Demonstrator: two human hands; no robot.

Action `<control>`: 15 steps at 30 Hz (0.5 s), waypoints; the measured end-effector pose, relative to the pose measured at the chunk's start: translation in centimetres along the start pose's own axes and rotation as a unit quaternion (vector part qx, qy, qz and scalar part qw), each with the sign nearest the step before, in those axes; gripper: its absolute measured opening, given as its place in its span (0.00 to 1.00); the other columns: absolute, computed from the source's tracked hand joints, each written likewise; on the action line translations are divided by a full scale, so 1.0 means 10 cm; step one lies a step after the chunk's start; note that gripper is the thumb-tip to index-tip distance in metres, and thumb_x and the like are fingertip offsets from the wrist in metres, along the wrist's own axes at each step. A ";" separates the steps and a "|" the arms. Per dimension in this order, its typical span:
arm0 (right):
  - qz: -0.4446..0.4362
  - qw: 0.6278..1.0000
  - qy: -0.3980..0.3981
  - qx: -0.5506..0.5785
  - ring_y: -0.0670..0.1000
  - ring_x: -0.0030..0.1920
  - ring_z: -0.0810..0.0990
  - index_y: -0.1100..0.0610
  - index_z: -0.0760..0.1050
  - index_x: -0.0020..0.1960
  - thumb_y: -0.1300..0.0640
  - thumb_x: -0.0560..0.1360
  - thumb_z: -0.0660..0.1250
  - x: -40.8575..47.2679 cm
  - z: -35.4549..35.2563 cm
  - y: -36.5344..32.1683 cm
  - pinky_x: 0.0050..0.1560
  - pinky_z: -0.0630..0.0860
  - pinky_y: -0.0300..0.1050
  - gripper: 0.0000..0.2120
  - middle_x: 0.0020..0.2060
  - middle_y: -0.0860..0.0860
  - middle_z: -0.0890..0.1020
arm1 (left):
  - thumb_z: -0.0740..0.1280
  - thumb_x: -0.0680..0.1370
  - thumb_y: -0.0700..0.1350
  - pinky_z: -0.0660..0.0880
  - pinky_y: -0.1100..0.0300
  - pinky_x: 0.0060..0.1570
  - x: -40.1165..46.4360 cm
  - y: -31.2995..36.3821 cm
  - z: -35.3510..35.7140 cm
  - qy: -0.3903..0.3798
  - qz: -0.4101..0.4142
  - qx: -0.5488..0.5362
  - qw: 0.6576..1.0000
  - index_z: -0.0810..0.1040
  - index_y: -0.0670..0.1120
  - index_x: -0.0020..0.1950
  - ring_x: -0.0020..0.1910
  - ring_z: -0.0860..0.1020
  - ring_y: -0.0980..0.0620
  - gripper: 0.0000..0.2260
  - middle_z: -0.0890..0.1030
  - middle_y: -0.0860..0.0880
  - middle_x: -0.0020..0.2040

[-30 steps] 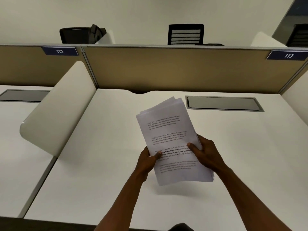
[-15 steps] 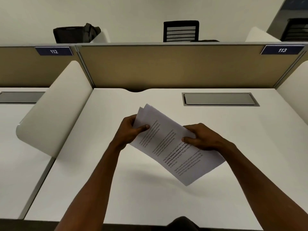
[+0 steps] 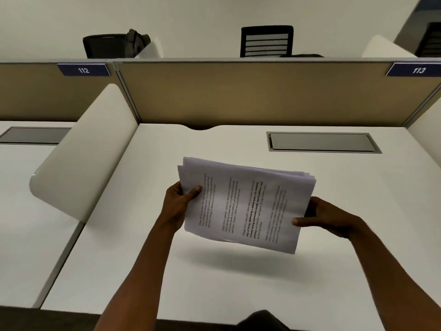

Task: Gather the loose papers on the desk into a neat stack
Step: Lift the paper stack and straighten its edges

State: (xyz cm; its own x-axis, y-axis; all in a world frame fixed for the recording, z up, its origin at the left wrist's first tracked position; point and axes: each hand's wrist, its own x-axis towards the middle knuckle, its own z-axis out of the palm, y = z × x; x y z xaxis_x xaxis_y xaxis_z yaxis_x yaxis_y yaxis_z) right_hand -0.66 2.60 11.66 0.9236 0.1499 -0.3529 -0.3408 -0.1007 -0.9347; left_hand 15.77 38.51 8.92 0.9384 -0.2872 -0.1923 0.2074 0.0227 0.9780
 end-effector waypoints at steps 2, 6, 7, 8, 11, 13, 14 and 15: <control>-0.019 0.996 0.087 0.018 0.55 0.58 0.83 0.48 0.79 0.60 0.60 0.68 0.78 0.11 0.14 0.02 0.51 0.83 0.48 0.22 0.54 0.52 0.86 | 0.71 0.77 0.40 0.82 0.47 0.50 0.01 -0.05 0.05 0.001 -0.005 -0.014 1.000 0.80 0.37 0.60 0.49 0.84 0.42 0.12 0.85 0.41 0.53; -0.062 0.979 0.191 0.013 0.52 0.54 0.85 0.47 0.79 0.56 0.64 0.73 0.73 0.23 0.27 0.03 0.50 0.84 0.48 0.16 0.49 0.49 0.87 | 0.71 0.78 0.39 0.82 0.55 0.46 0.02 -0.07 0.09 0.008 0.011 -0.025 1.000 0.81 0.41 0.57 0.49 0.84 0.46 0.09 0.86 0.44 0.53; -0.066 0.977 0.202 0.005 0.50 0.53 0.85 0.46 0.79 0.55 0.64 0.73 0.73 0.23 0.28 0.05 0.50 0.84 0.47 0.16 0.49 0.48 0.86 | 0.71 0.78 0.39 0.82 0.57 0.45 0.02 -0.08 0.08 0.007 0.017 -0.033 0.999 0.81 0.42 0.57 0.49 0.85 0.47 0.09 0.86 0.45 0.53; -0.069 0.975 0.213 -0.003 0.49 0.53 0.85 0.45 0.78 0.54 0.63 0.74 0.73 0.24 0.30 0.07 0.50 0.83 0.46 0.16 0.49 0.48 0.86 | 0.71 0.78 0.39 0.82 0.59 0.45 0.02 -0.10 0.08 0.004 0.022 -0.044 0.999 0.81 0.43 0.57 0.49 0.85 0.49 0.08 0.86 0.46 0.53; -0.067 0.968 0.241 -0.011 0.48 0.52 0.85 0.43 0.78 0.54 0.61 0.74 0.74 0.26 0.34 0.18 0.52 0.82 0.47 0.15 0.51 0.49 0.85 | 0.73 0.75 0.41 0.81 0.63 0.46 -0.04 -0.20 0.08 -0.006 0.024 -0.075 0.997 0.82 0.46 0.56 0.51 0.85 0.52 0.10 0.87 0.48 0.53; -0.046 0.966 0.255 -0.021 0.50 0.53 0.84 0.43 0.78 0.53 0.60 0.73 0.74 0.26 0.39 0.30 0.53 0.82 0.50 0.15 0.52 0.51 0.85 | 0.74 0.73 0.43 0.81 0.63 0.47 -0.08 -0.35 0.07 -0.011 0.018 -0.081 0.997 0.82 0.48 0.57 0.52 0.85 0.53 0.13 0.87 0.49 0.54; -0.035 0.967 0.253 -0.026 0.52 0.53 0.84 0.44 0.78 0.53 0.60 0.72 0.75 0.26 0.42 0.37 0.53 0.82 0.52 0.15 0.52 0.52 0.85 | 0.74 0.73 0.42 0.81 0.63 0.48 -0.11 -0.44 0.06 -0.013 0.013 -0.079 0.997 0.82 0.49 0.58 0.54 0.85 0.52 0.14 0.87 0.49 0.55; -0.024 0.968 0.248 -0.028 0.53 0.54 0.84 0.45 0.79 0.53 0.60 0.72 0.76 0.26 0.45 0.45 0.54 0.82 0.53 0.15 0.52 0.52 0.85 | 0.74 0.74 0.40 0.81 0.63 0.49 -0.13 -0.52 0.06 -0.017 0.008 -0.076 0.997 0.82 0.49 0.59 0.55 0.84 0.51 0.15 0.86 0.48 0.56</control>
State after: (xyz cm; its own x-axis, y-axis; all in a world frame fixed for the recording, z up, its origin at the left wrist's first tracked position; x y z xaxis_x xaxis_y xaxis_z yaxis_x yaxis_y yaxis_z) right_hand -0.61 6.94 6.32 0.9136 -0.3332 -0.2333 -0.2990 -0.1613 -0.9405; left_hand 13.29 38.20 4.09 0.9323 -0.3183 -0.1719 0.2347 0.1707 0.9570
